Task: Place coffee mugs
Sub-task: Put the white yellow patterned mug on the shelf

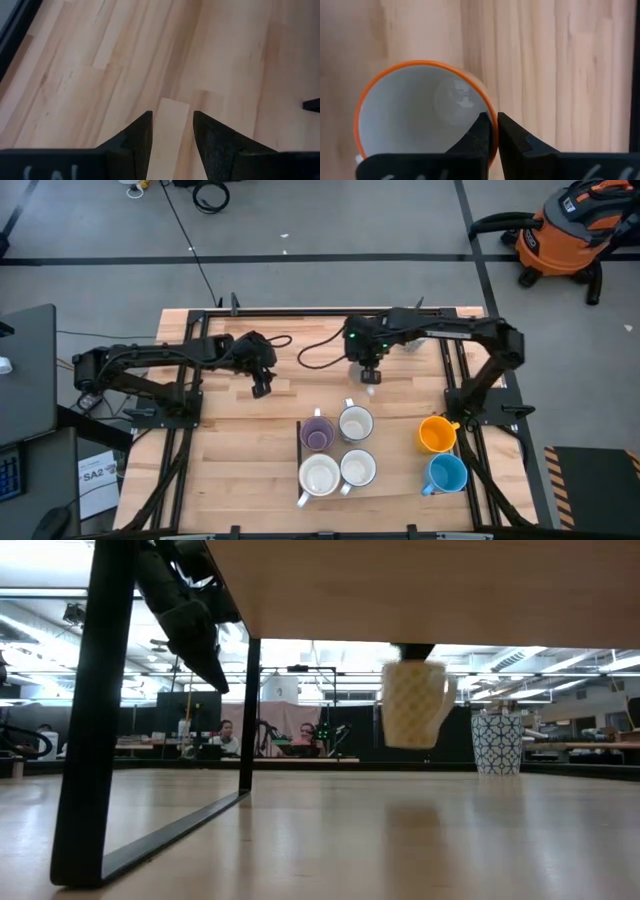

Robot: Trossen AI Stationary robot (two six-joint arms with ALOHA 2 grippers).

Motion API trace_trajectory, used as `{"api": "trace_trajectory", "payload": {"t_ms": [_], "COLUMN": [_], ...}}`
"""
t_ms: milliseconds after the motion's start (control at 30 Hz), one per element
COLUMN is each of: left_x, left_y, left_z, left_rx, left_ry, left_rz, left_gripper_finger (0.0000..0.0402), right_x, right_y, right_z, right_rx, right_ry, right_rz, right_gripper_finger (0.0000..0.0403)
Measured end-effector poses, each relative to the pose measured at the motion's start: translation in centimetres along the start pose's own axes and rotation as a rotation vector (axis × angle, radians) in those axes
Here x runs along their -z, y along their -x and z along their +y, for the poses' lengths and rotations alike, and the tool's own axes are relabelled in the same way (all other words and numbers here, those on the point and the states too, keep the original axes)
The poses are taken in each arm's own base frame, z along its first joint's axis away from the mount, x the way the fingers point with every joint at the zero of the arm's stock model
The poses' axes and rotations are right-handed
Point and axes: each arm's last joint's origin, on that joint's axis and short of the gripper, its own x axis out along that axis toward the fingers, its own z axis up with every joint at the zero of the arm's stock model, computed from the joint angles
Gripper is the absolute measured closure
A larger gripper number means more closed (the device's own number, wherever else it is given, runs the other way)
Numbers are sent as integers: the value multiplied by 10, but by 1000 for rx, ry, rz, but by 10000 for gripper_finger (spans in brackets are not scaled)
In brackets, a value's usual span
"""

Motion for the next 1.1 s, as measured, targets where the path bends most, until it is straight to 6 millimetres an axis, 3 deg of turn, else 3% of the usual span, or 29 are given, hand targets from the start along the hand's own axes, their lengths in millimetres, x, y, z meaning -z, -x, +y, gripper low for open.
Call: {"api": "trace_trajectory", "payload": {"t_ms": [333, 533, 800, 1100], "left_x": [-3, -3, -3, -3], "left_y": [0, 0, 0, 0], "left_z": [1, 1, 1, 1], "left_rx": [-3, -2, -2, -2], "left_ry": [4, 4, 27, 30], "left_rz": [-35, -36, -36, -36], "left_gripper_finger": [253, 253, 253, 253], "right_x": [49, 77, 93, 91], "right_y": [82, 119, 143, 141], "right_z": [10, 24, 55, 98], "right_rx": [6, -75, -181, -283], "right_ry": [-189, -290, -271, -214], "right_rz": [-73, -159, -240, -187], "right_gripper_finger": [377, 378, 377, 375]}}
